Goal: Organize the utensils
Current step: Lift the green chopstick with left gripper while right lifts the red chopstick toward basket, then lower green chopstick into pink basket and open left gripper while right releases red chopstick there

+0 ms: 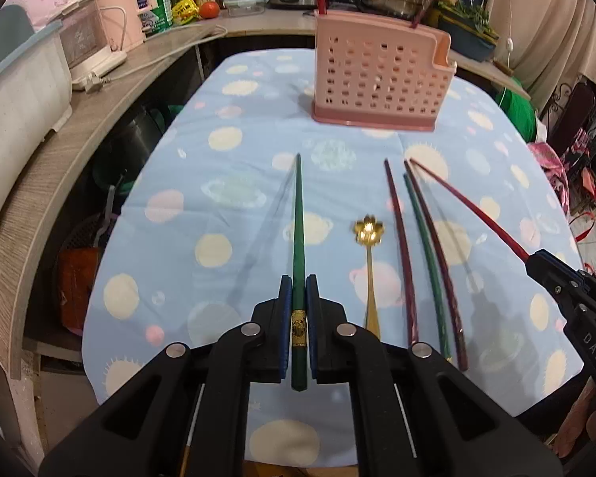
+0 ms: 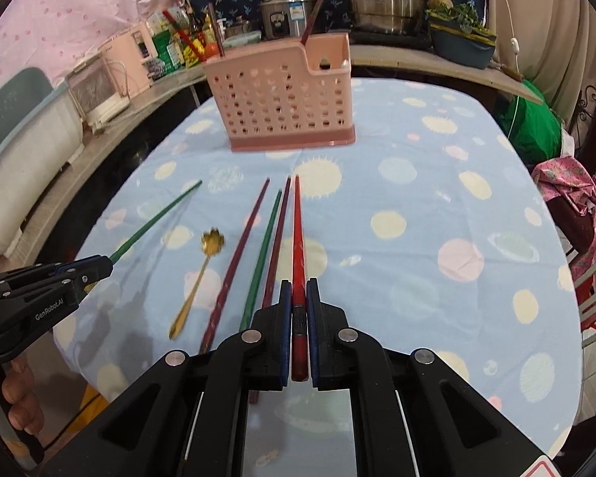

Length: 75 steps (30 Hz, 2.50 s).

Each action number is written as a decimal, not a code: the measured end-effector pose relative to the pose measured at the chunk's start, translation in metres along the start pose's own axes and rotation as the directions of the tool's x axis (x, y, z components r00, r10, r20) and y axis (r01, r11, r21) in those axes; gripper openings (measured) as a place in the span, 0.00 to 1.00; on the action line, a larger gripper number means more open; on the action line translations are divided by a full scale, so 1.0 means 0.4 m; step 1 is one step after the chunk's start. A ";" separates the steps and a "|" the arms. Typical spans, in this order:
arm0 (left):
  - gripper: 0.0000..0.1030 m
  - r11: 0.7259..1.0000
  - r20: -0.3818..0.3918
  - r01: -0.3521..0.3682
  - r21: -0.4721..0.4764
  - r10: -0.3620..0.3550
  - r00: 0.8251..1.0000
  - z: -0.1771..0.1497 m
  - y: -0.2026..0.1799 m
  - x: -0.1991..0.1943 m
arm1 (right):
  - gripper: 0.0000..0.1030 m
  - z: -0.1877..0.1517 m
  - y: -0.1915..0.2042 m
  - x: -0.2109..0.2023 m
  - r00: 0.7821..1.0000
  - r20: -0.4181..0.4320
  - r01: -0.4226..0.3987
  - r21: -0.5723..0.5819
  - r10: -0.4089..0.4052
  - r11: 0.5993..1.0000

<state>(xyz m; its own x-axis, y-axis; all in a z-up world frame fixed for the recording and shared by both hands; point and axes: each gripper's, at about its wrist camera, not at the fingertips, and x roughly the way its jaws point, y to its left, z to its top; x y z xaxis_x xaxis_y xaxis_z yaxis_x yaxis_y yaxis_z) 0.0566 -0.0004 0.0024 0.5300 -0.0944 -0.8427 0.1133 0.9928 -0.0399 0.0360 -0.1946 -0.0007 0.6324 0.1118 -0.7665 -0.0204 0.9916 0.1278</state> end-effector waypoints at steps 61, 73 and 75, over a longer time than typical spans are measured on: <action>0.07 0.994 0.488 0.106 -0.029 -0.079 0.869 0.637 -0.057 -0.280 | 0.07 0.703 -0.043 -0.092 0.897 0.429 -0.142 0.057 0.104 0.988; 0.07 0.995 0.405 0.084 -0.054 -0.055 0.913 0.642 -0.036 -0.145 | 0.07 0.691 -0.031 0.064 0.941 0.324 -0.130 0.066 0.102 0.989; 0.07 0.995 0.391 0.081 -0.057 -0.053 0.919 0.641 -0.035 -0.126 | 0.07 0.685 -0.028 0.082 0.946 0.308 -0.127 0.065 0.101 0.990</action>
<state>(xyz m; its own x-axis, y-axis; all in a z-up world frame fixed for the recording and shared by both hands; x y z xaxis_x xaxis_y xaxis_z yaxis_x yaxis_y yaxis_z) 0.2439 -0.0286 0.1831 0.8096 -0.1681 -0.5624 0.1079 0.9844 -0.1389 0.2690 -0.2200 0.1452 0.8345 0.1860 -0.5186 -0.0499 0.9629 0.2651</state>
